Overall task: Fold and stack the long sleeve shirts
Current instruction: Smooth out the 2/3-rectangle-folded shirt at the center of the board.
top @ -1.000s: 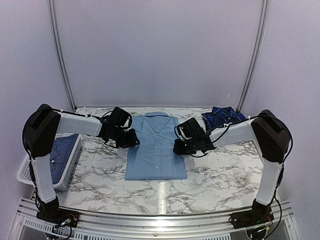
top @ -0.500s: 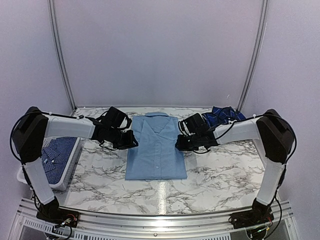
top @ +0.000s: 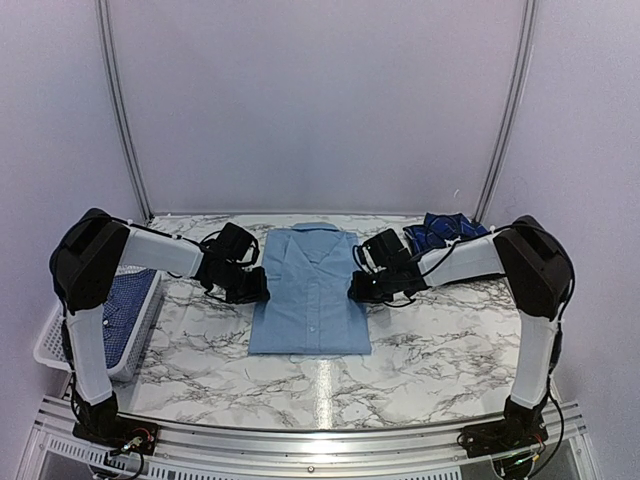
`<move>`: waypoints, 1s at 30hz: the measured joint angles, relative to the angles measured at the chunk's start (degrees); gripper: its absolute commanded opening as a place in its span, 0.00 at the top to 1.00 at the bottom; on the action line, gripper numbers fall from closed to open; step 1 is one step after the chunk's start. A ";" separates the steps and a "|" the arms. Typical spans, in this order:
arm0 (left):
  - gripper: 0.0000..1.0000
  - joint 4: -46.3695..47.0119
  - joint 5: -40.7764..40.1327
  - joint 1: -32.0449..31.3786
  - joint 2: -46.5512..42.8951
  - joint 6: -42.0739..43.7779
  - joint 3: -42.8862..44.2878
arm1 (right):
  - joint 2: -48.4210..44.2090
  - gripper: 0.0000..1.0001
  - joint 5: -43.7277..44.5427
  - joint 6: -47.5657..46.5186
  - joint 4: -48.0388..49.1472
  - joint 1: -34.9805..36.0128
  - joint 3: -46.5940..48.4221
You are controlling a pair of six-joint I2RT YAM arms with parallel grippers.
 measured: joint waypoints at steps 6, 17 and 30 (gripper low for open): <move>0.86 0.66 0.02 0.07 0.17 -0.13 0.00 | -1.05 0.77 1.44 -0.02 -1.18 -1.70 -0.70; 0.84 0.55 0.04 0.07 -0.07 0.11 0.00 | -7.50 0.75 6.19 -0.13 -6.19 1.53 1.38; 0.83 -0.55 0.26 0.07 -0.94 0.94 0.00 | -1.16 0.76 -1.84 1.29 -0.76 0.76 0.59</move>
